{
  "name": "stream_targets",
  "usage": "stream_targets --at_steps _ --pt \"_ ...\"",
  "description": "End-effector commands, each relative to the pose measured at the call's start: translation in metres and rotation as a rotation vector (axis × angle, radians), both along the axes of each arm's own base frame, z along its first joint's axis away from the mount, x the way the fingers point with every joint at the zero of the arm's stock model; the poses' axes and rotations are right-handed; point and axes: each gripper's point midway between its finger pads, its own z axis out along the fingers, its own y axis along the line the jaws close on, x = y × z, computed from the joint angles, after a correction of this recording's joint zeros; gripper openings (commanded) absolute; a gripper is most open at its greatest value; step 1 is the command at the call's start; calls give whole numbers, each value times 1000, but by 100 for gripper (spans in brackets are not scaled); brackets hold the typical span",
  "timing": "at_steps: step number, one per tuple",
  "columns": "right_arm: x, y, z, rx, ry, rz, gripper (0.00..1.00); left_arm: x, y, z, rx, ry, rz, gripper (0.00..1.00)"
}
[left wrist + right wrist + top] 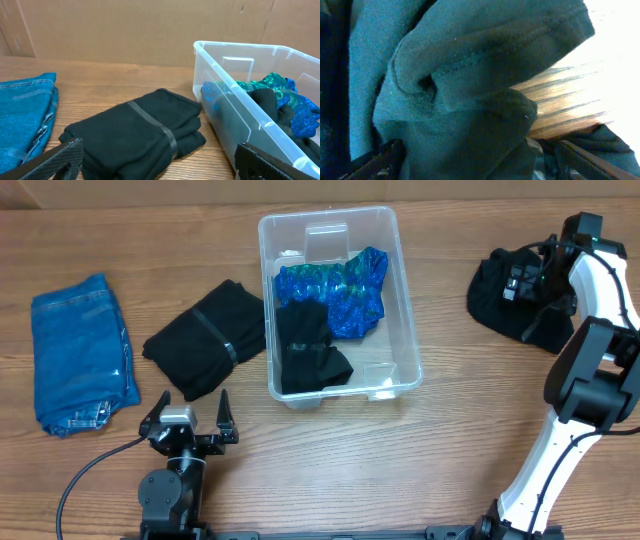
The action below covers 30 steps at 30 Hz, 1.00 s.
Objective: Pack container
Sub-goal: 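Move the right gripper to the remaining black garment and grasp it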
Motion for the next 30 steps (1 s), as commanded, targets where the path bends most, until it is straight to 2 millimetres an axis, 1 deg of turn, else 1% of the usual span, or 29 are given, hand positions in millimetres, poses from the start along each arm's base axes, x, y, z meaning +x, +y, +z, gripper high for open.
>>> stream_targets --at_steps 1,4,7,10,11,12,14,16,17,18,19,21,24,25,26,28,30 --pt "-3 8 -21 25 34 28 100 0 0 -1 25 -2 -7 100" --pt "-5 12 -24 27 40 33 100 0 0 -1 25 -2 -7 100" --pt "-4 14 -25 27 40 37 94 0 0 -1 25 -2 -6 100" --pt "-4 14 -25 28 41 37 74 0 0 -1 25 -1 -7 100" --pt "-4 14 -25 28 42 37 62 0 0 -1 26 -2 -6 100" --pt "-5 14 -25 29 45 36 55 0 0 -1 26 -2 -6 100" --pt "-7 14 -25 31 52 36 32 0 0 -1 26 -2 -6 100" --pt "-7 15 -21 35 56 24 17 0 0 -1 26 -2 -6 100" --pt "-6 14 -16 37 53 6 7 0 0 -1 25 -2 -7 100" --pt "-3 13 -8 40 47 -11 4 0 0 -1 25 -2 -6 100" --pt "0 12 0 41 40 -28 4 0 0 -1 25 -1 -7 100" --pt "9 18 30 79 4 -25 4 0 0 -1 26 -2 -6 100" --pt "22 36 83 184 -79 8 4 0 0 -1 26 -2 -6 100" --pt "23 43 105 218 -109 20 4 0 0 -1 26 -2 -6 100" --pt "23 47 115 233 -120 26 4 0 0 -1 26 -2 -6 100" --pt "17 59 145 268 -136 43 4 0 0 -1 25 -2 -6 100" --pt "6 77 169 301 -129 64 4 0 0 -1 26 -2 -7 100"
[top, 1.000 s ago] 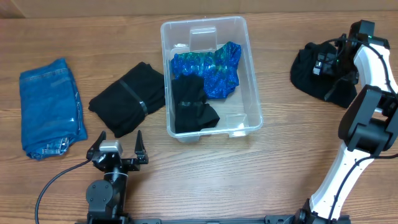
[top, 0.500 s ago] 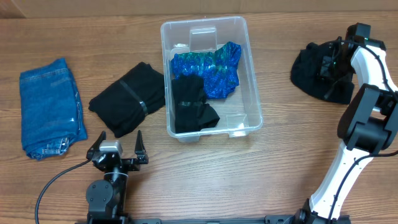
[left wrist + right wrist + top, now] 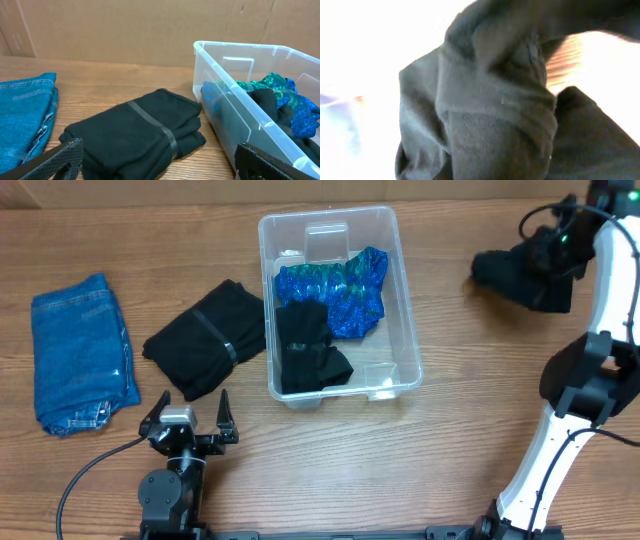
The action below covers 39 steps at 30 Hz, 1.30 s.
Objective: Pack container
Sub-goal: 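Move the right gripper to the remaining black garment and grasp it, then carry the black garment into the bin and push it down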
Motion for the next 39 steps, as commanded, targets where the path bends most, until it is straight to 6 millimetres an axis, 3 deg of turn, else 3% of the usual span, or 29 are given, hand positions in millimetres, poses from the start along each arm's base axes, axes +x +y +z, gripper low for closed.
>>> stream_targets --at_steps 1,6,11,15,19,21,23,26,28,33,36,39 --pt "-7 42 57 89 -78 59 4 0 0 -1 25 -1 -6 100" --pt "-15 111 115 150 -189 167 4 0 0 -1 26 -1 -6 100" --pt "-50 182 182 137 -318 291 4 0 0 -1 26 -1 -6 100" --pt "-82 214 222 79 -401 327 4 0 0 -1 25 -1 -7 100" --pt "-103 237 233 43 -424 374 4 0 0 -1 26 -1 -6 100" --pt "-109 254 220 51 -377 419 4 0 0 -1 25 -1 -7 100" --pt "-116 269 186 31 -262 459 4 0 0 -1 26 -1 -6 100" --pt "-117 268 129 -50 -98 427 4 0 0 -1 25 -1 -7 100" --pt "-113 277 88 -53 -37 448 4 0 0 -1 25 -1 -6 100" --pt "-110 282 13 -62 34 458 4 0 0 -1 25 -1 -6 100" --pt "-113 282 -12 -64 54 477 4 0 0 -1 26 -1 -6 100" --pt "-115 283 -19 -62 59 498 4 0 0 -1 25 -1 -7 100"
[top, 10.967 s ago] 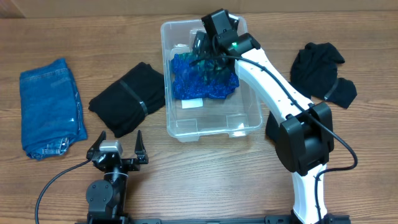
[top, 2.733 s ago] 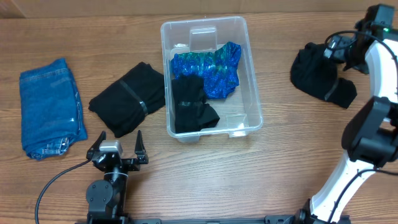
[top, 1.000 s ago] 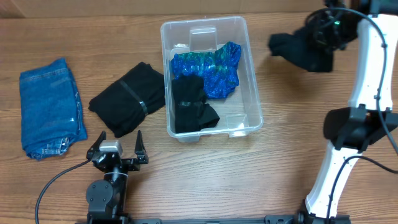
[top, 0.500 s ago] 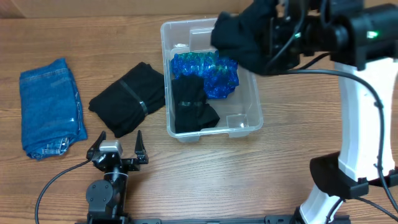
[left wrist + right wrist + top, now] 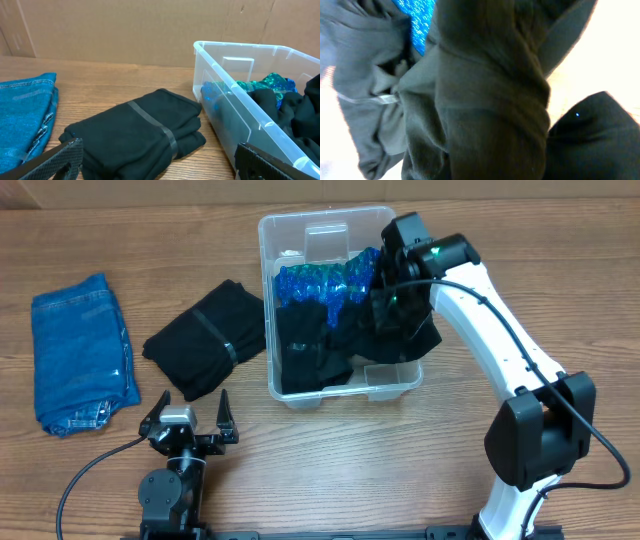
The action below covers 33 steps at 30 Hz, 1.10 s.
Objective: Pack container
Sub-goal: 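Carry the black garment into the bin and push it down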
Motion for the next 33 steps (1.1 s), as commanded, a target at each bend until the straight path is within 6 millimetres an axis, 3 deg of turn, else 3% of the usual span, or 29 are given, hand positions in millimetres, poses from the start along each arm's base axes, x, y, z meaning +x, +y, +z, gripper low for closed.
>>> stream_targets --at_steps 1,9,17,18,20,25,29,33 --pt "-4 8 3 7 -24 67 4 0 0 -1 25 -1 -6 100" --pt "-33 54 0 -88 -59 225 4 0 0 -1 25 -2 -7 100" --pt "-41 50 -12 -126 -34 217 6 0 0 -1 25 -2 -6 100" --pt "-39 46 -14 -148 -38 213 13 0 0 -1 25 -2 -6 100" --pt "-35 38 -14 -195 -58 206 41 0 0 -1 25 -2 -6 100" --pt "-19 28 -2 -271 -135 191 76 0 0 -1 25 -2 -7 100" --pt "-5 33 27 -256 -204 177 90 0 0 -1 25 -2 -7 100" --pt "-1 35 64 -234 -245 168 93 0 0 -1 25 -2 -7 100"
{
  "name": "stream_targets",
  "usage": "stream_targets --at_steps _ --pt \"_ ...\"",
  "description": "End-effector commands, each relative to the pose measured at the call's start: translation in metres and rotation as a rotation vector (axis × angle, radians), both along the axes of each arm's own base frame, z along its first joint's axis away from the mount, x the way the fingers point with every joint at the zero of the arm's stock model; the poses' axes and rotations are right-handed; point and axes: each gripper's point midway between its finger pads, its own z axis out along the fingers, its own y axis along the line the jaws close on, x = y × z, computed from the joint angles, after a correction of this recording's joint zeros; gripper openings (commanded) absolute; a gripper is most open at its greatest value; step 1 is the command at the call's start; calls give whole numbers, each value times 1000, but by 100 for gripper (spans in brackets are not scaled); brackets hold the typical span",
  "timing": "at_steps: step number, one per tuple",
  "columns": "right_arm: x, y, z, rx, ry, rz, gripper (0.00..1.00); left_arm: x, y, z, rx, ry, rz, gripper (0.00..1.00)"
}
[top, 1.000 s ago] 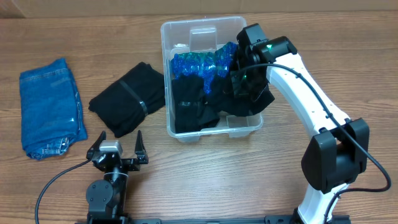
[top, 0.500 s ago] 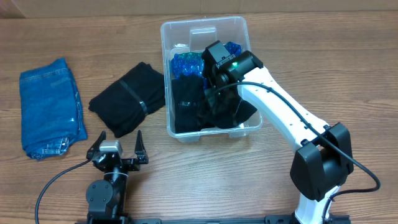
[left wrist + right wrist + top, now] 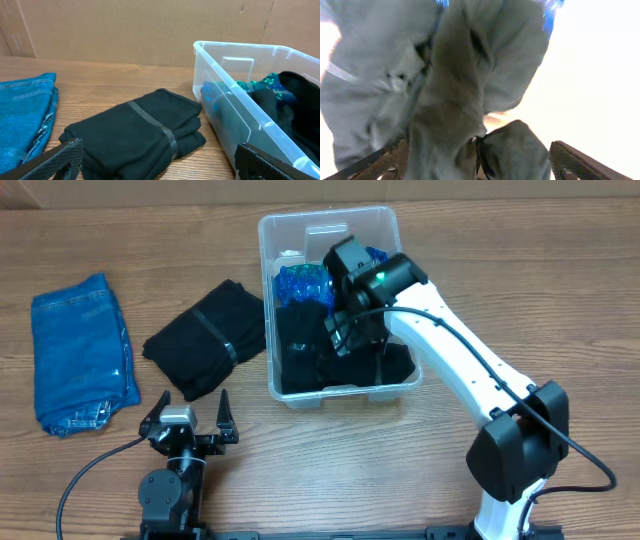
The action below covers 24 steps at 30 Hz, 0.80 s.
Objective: Pack container
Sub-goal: 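Carry the black garment into the bin and push it down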
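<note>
The clear plastic bin [image 3: 263,300] stands at the table's middle back and holds a blue sparkly garment [image 3: 300,280] and dark clothes [image 3: 300,350]. A black garment [image 3: 395,365] lies in the bin's near right part. My right gripper [image 3: 345,330] is down inside the bin above it, fingers spread wide; in the right wrist view the gripper [image 3: 480,160] is open with loose dark cloth [image 3: 450,90] in front of it. My left gripper [image 3: 190,420] rests open near the front edge, with nothing in it.
A folded black garment [image 3: 205,340] with a grey stripe lies left of the bin, also in the left wrist view [image 3: 135,132]. Folded blue jeans [image 3: 82,350] lie at the far left. The bin's wall [image 3: 235,130] rises to the right of my left gripper.
My right gripper has moved further left and down inside the bin and has opened. The black garment it held now lies in the bin's near right part. The left arm has not moved.
My right gripper was on a black garment lying at the table's far right. Then it held the garment lifted at the far right, then over the bin's right side. Now the garment lies in the bin and the gripper is open.
</note>
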Motion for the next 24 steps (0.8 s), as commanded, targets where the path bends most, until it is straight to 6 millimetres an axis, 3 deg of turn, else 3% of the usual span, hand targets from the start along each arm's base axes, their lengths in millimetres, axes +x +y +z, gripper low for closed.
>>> stream_targets --at_steps 1,3,4,6,7,9,14,20,24 --pt "9 0 44 29 -80 -12 94 0 0 -1 25 -2 -6 100" --pt "2 -2 46 31 -57 -22 93 0 0 -1 25 -2 -6 100" --pt "-2 -1 45 41 -34 -30 83 0 0 -1 25 -2 -6 100" --pt "-14 8 42 94 27 -19 49 0 0 -1 25 -2 -6 100" --pt "-18 13 42 126 52 -10 24 0 0 -1 25 -1 -7 100" --pt "-23 19 36 155 84 -3 4 0 0 -1 25 -1 -6 100" --pt "-27 16 0 128 126 -11 4 0 0 -1 25 -2 -6 100" --pt "-33 8 -61 97 156 -20 4 0 0 -1 25 -2 -6 100" --pt "-28 -1 -82 99 147 -44 7 0 0 -1 25 -2 -7 100"
